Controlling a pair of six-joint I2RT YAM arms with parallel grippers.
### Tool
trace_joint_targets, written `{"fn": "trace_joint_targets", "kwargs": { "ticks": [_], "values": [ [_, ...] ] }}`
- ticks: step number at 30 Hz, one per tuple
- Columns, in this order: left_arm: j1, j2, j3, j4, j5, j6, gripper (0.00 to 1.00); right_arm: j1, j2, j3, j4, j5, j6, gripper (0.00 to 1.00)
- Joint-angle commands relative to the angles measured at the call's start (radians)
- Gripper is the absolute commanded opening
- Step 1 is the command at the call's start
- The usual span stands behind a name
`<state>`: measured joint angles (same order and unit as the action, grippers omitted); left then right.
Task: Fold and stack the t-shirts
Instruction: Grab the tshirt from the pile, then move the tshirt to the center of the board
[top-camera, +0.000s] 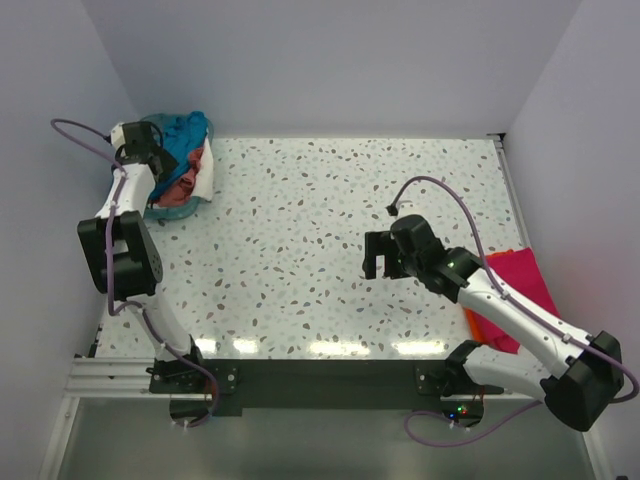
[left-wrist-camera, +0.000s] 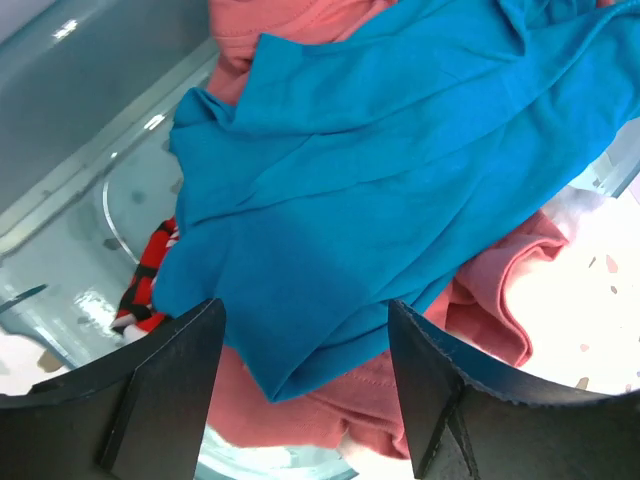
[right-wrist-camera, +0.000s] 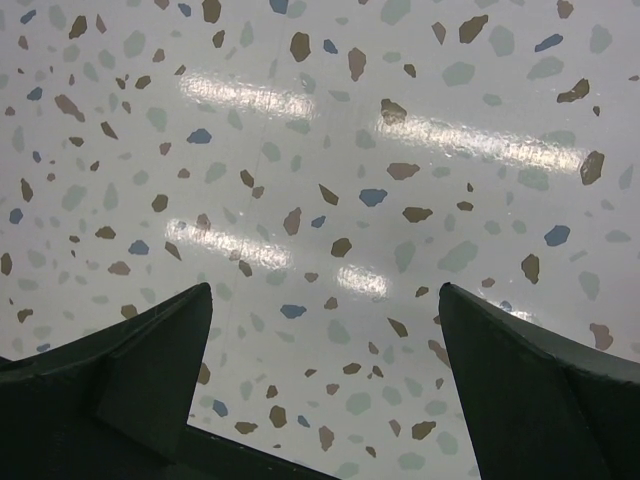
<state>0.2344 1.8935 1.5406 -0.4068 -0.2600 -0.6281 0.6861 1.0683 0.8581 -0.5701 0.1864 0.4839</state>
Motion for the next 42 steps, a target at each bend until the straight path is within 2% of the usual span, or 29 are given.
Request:
{"fn": "trace_joint_targets", "kwargs": {
  "ticks": [1, 5, 8, 11, 12, 14, 15, 17, 20, 24, 28, 32, 37, 38, 39, 42],
  "values": [
    [0.009, 0.03, 0.062, 0.013, 0.04, -0.028, 0.7, 0.0, 0.015, 0.025, 0.012, -0.002, -0.016, 0.99],
    [0.013, 0.053, 0.05, 0.032, 0.065, -0.048, 0.67, -0.002, 0.028, 0.029, 0.009, 0.001, -0.016, 0.99],
    [0.013, 0.068, 0.05, 0.037, 0.084, -0.059, 0.61, -0.002, 0.033, 0.032, 0.004, 0.005, -0.015, 0.99],
    [0.016, 0.073, 0.046, 0.037, 0.081, -0.071, 0.5, 0.0, 0.038, 0.032, 0.001, 0.01, -0.015, 0.99],
    [0.016, 0.07, 0.046, 0.039, 0.079, -0.071, 0.42, -0.002, 0.039, 0.032, -0.001, 0.01, -0.015, 0.99],
    [0.017, 0.065, 0.05, 0.046, 0.08, -0.071, 0.35, 0.0, 0.036, 0.032, -0.001, 0.013, -0.016, 0.99],
    [0.02, 0.062, 0.056, 0.049, 0.082, -0.07, 0.25, 0.0, 0.036, 0.033, -0.001, 0.013, -0.015, 0.99],
    [0.025, 0.062, 0.09, 0.043, 0.088, -0.068, 0.12, 0.0, 0.036, 0.035, -0.001, 0.013, -0.015, 0.99],
    [0.029, 0.059, 0.166, 0.022, 0.09, -0.048, 0.01, 0.0, 0.038, 0.039, -0.001, 0.013, -0.018, 0.99],
    [0.031, 0.039, 0.285, -0.001, 0.084, 0.001, 0.0, -0.002, 0.042, 0.053, 0.003, 0.024, -0.019, 0.99],
    [0.026, -0.014, 0.401, 0.025, 0.14, 0.031, 0.0, -0.002, 0.048, 0.07, 0.018, 0.044, -0.024, 0.99],
    [-0.024, -0.1, 0.501, 0.052, 0.176, 0.076, 0.0, -0.002, 0.067, 0.143, 0.016, 0.079, -0.03, 0.99],
    [-0.211, -0.166, 0.663, 0.048, 0.168, 0.186, 0.0, -0.002, 0.058, 0.22, 0.015, 0.102, -0.041, 0.99],
    [-0.227, -0.178, 0.671, 0.051, 0.169, 0.189, 0.0, -0.002, 0.055, 0.231, 0.01, 0.105, -0.041, 0.99],
    [-0.298, -0.212, 0.671, 0.057, 0.162, 0.203, 0.0, -0.002, 0.048, 0.251, 0.007, 0.107, -0.042, 0.99],
    [-0.409, -0.292, 0.63, 0.083, 0.136, 0.22, 0.0, 0.0, 0.033, 0.28, -0.014, 0.131, -0.047, 0.99]
  ]
}}
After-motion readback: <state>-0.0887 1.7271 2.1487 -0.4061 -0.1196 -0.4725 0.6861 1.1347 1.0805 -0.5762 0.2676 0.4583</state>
